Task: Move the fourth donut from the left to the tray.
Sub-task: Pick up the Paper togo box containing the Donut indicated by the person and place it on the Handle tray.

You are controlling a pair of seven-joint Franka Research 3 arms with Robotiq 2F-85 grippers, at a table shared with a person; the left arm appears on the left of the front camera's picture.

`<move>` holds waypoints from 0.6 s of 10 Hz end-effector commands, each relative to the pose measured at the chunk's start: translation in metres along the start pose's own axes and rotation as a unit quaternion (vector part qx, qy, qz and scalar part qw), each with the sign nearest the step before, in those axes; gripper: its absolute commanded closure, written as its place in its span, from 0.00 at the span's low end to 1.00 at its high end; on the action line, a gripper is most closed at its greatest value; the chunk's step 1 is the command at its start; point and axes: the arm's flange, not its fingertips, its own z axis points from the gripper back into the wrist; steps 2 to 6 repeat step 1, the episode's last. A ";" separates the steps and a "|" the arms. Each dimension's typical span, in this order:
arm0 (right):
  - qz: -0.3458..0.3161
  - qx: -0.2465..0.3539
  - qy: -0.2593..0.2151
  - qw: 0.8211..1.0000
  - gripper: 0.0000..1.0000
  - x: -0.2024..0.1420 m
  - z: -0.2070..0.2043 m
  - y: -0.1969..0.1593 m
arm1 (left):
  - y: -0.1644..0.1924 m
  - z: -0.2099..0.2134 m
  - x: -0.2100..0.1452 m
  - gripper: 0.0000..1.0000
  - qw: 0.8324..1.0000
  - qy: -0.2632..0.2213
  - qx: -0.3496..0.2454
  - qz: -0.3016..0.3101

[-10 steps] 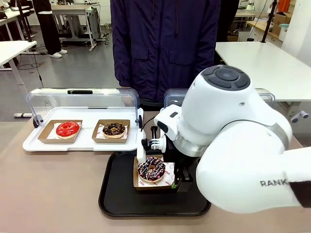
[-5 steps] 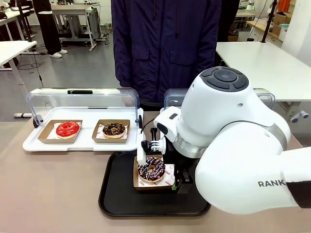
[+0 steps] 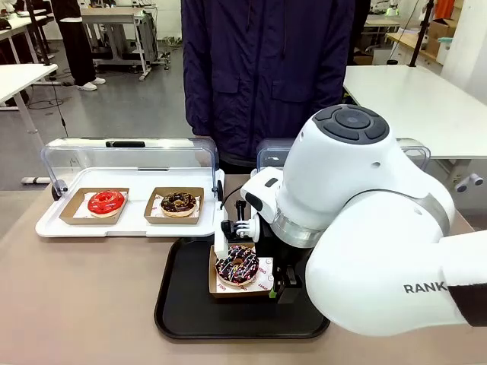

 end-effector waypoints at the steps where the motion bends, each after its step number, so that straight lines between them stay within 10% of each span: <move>1: -0.003 -0.006 0.001 1.000 0.00 0.002 0.000 0.001 | -0.002 0.000 0.001 0.00 1.000 0.003 -0.003 -0.001; 6: -0.003 -0.006 0.001 1.000 0.00 0.002 0.000 0.001 | -0.002 0.000 0.001 0.00 1.000 0.003 -0.003 -0.001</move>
